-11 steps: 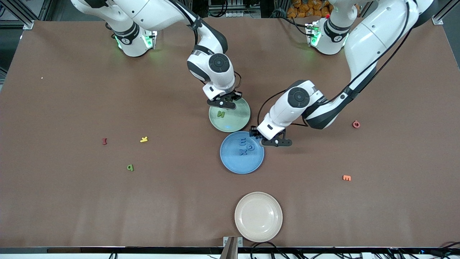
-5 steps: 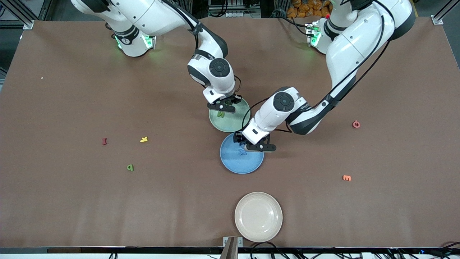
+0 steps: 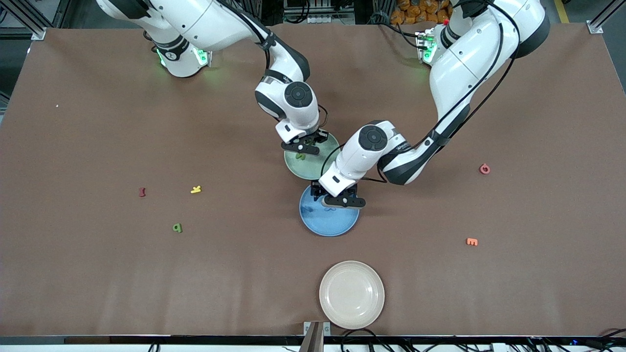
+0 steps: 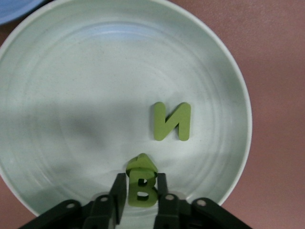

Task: Sort letters by color into matching plates
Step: 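Carry the green B to the green plate while the left gripper carries a, then release the blue a on the blue plate while the right gripper releases B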

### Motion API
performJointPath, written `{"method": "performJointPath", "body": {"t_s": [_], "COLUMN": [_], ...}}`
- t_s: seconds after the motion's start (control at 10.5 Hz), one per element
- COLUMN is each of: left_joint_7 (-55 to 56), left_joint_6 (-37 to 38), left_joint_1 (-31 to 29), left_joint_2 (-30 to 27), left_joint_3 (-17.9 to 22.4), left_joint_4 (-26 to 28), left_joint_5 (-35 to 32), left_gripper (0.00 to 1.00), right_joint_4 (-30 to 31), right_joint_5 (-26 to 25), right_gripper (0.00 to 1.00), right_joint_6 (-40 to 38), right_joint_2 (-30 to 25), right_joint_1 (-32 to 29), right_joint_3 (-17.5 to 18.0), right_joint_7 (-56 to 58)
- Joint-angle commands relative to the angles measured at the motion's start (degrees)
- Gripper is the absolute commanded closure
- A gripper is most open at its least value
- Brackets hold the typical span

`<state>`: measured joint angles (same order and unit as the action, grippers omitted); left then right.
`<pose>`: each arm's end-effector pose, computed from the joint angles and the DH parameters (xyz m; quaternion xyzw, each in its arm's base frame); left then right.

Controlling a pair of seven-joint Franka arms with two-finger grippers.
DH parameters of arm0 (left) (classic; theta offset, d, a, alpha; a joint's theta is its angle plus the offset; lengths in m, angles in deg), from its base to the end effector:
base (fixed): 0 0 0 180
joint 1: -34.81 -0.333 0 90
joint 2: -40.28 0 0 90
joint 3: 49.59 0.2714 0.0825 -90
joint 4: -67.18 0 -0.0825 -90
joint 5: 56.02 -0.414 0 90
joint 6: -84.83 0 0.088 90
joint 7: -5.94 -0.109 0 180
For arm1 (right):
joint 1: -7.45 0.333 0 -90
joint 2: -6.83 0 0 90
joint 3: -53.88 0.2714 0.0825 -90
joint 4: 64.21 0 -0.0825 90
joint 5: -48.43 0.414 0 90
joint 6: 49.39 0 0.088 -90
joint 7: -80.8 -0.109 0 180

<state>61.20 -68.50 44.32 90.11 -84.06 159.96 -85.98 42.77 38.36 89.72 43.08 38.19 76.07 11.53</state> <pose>0.5335 -0.4679 0.1651 0.9812 0.0095 0.0811 0.1747 0.3791 0.5036 0.1335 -0.9925 0.1079 0.0532 0.0201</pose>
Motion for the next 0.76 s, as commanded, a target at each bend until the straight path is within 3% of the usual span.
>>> {"method": "performJointPath", "body": {"t_s": [0.0, 0.19, 0.66], "left_joint_7": [0.5, -0.5, -11.4], "left_joint_6": [-0.3, 0.3, 14.2], "left_joint_1": [0.6, 0.0, -4.7], "left_joint_2": [-0.3, -1.5, -3.6], "left_joint_3": [0.9, 2.5, 2.6], "left_joint_4": [-1.9, -1.9, -4.0], "left_joint_5": [0.3, -1.1, -1.1], "left_gripper": [0.00, 0.00, 0.00], "right_joint_4": [-1.4, -2.0, -3.1], "right_joint_5": [-0.9, -0.8, -0.7], "right_gripper": [0.47, 0.43, 0.45], "right_joint_6": [-0.1, -0.2, -1.5], "right_joint_2": [0.8, 0.7, -0.8], "right_joint_1": [-0.2, -0.2, -2.4], "right_joint_3": [0.1, 0.1, 0.1], "right_joint_7": [-1.3, -1.3, -1.0]}}
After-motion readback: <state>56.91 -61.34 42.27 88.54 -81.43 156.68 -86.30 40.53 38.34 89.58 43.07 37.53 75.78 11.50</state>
